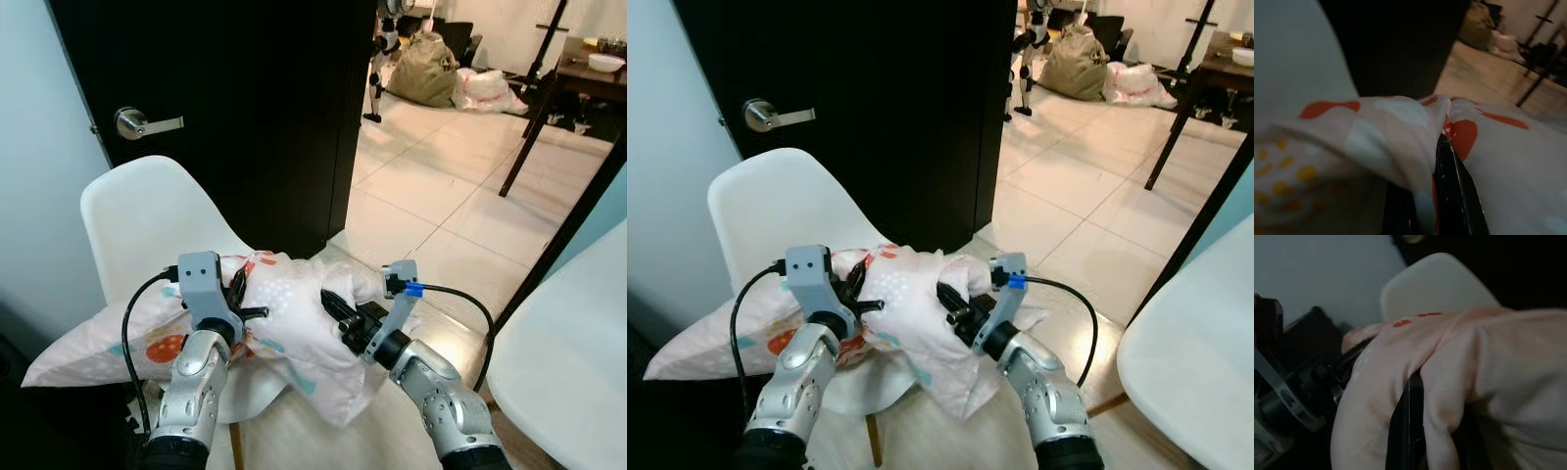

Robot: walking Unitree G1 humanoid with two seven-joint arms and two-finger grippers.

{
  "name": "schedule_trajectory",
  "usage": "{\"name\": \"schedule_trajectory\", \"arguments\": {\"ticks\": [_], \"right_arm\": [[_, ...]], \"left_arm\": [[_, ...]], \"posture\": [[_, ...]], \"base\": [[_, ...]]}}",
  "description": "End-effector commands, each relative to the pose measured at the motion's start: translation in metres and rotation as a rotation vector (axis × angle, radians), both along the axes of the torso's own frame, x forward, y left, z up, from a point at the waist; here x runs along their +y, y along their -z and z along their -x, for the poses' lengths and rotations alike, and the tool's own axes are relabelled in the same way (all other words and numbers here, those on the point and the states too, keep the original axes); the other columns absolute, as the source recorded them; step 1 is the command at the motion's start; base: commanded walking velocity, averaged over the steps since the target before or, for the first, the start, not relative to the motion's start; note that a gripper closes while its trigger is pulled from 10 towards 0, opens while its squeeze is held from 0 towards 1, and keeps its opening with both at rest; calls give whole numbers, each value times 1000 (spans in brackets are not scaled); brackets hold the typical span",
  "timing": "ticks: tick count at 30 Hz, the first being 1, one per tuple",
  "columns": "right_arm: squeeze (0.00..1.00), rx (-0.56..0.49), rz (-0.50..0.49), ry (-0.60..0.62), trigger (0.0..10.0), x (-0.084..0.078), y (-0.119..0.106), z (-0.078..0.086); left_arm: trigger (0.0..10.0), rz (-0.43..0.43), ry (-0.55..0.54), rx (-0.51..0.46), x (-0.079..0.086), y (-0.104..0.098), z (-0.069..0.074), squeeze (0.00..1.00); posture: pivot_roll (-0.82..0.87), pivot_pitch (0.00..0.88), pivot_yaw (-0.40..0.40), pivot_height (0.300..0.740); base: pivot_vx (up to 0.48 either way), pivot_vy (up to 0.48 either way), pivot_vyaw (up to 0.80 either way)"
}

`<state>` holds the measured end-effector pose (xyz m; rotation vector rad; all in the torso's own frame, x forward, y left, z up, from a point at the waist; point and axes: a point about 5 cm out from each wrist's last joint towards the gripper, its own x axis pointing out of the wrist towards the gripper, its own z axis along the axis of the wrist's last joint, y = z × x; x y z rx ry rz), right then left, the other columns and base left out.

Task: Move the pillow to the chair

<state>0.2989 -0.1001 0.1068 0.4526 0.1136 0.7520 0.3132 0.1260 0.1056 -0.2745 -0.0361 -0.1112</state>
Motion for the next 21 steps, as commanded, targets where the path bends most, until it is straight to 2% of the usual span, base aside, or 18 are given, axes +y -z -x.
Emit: {"name": "schedule_trajectory", "arguments": {"ticks": [1, 8, 15, 17, 21], "right_arm": [[0, -40, -21, -75, 10000, 19, -6, 0], [0, -41, -27, -75, 10000, 21, -4, 1], [0, -25, -20, 2, 10000, 15, -1, -5], [0, -5, -4, 74, 10000, 12, 3, -10], [0, -3, 6, 78, 10000, 13, 4, -10]], "left_arm": [[10000, -15, 20, -78, -5, -16, -5, 0], [10000, -16, 31, -86, -7, -19, -9, 0], [10000, -16, 71, -75, -17, -17, -12, 0], [10000, -23, 88, -64, -21, -15, -13, 0], [10000, -35, 99, -48, -23, -12, -14, 0]], "posture": [[-30, 11, -43, 740], [-37, 7, -27, 740], [-49, 7, -12, 740], [-51, 6, -7, 740], [-55, 7, 4, 740]], "base": [[0, 0, 781], [0, 0, 781], [0, 0, 781], [0, 0, 0], [0, 0, 0]]}}
